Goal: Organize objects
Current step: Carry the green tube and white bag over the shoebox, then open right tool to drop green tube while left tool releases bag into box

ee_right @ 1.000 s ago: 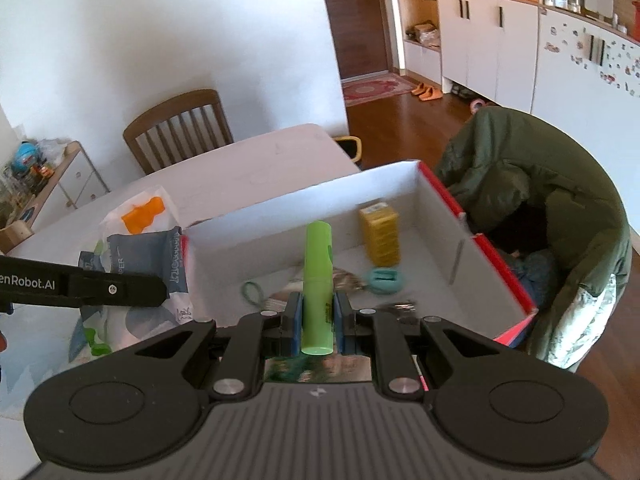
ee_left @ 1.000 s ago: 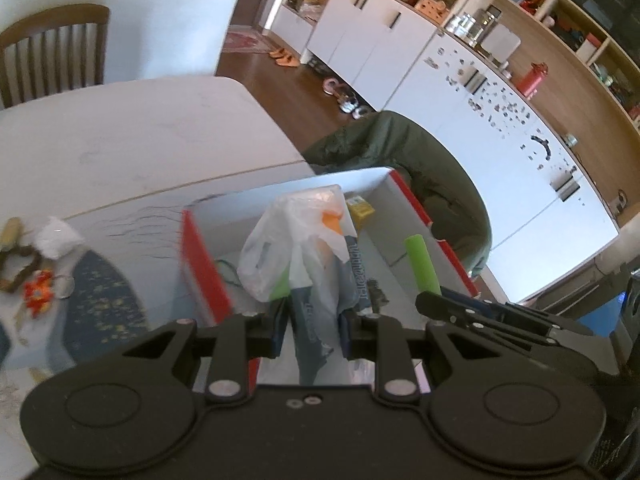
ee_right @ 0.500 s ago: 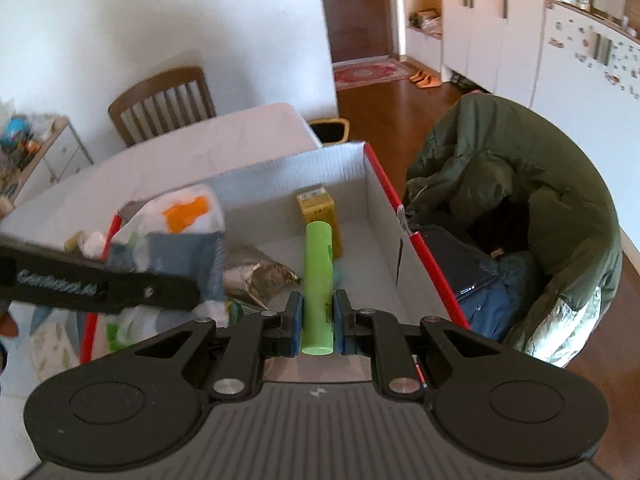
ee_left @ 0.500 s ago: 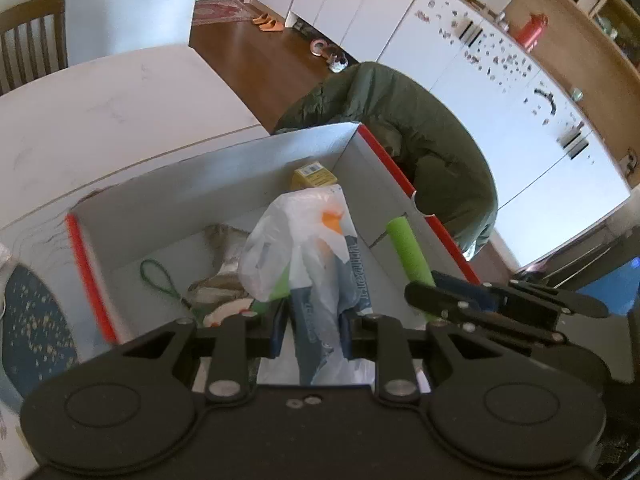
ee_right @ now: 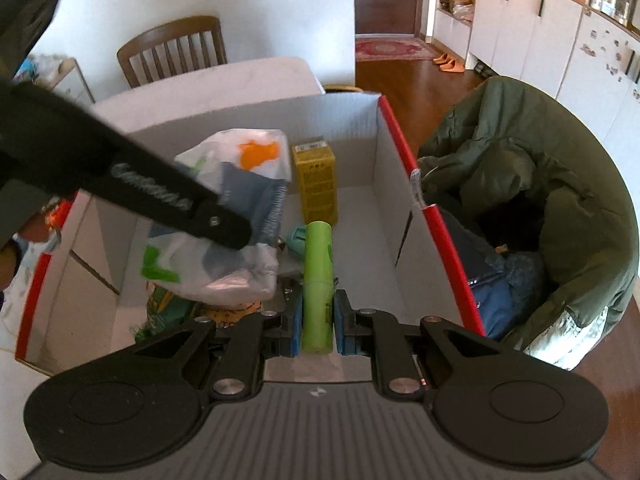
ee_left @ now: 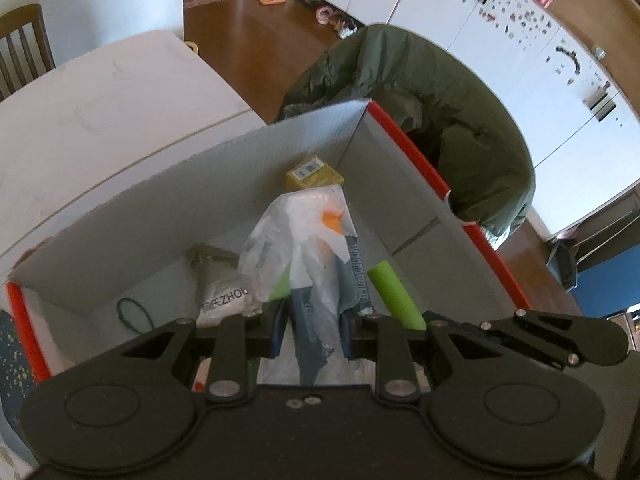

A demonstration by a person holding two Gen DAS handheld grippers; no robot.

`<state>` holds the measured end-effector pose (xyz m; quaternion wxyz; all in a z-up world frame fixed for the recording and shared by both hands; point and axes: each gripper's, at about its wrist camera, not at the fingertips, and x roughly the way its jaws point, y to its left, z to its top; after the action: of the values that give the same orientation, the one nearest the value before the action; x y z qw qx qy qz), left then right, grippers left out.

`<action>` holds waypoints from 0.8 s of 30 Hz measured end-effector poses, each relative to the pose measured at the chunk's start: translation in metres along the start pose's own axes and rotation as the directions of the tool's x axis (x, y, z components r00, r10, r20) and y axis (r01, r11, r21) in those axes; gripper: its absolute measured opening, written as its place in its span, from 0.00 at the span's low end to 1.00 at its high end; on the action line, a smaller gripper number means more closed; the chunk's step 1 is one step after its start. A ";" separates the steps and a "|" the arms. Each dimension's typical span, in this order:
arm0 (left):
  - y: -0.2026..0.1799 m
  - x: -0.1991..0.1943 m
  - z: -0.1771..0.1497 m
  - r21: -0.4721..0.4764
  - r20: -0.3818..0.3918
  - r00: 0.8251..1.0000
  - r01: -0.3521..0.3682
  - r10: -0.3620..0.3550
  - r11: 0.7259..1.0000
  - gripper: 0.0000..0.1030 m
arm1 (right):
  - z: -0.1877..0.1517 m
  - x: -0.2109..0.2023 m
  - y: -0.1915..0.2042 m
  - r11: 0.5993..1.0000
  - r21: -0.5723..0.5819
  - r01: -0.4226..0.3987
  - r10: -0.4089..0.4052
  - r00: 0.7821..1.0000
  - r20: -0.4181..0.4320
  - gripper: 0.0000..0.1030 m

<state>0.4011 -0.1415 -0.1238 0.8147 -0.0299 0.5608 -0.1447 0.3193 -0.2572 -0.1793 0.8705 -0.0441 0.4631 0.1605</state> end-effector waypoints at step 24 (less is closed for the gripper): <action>-0.008 0.045 0.009 0.019 -0.099 0.995 0.009 -0.007 1.000 0.30 | 0.002 0.004 -0.024 0.999 0.006 -0.053 0.053 0.998 -0.020 0.18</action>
<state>0.4224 -0.1627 -0.1594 0.7857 -0.0173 0.5987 -0.1547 0.3303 -0.2789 -0.1834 0.8615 -0.0308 0.4731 0.1818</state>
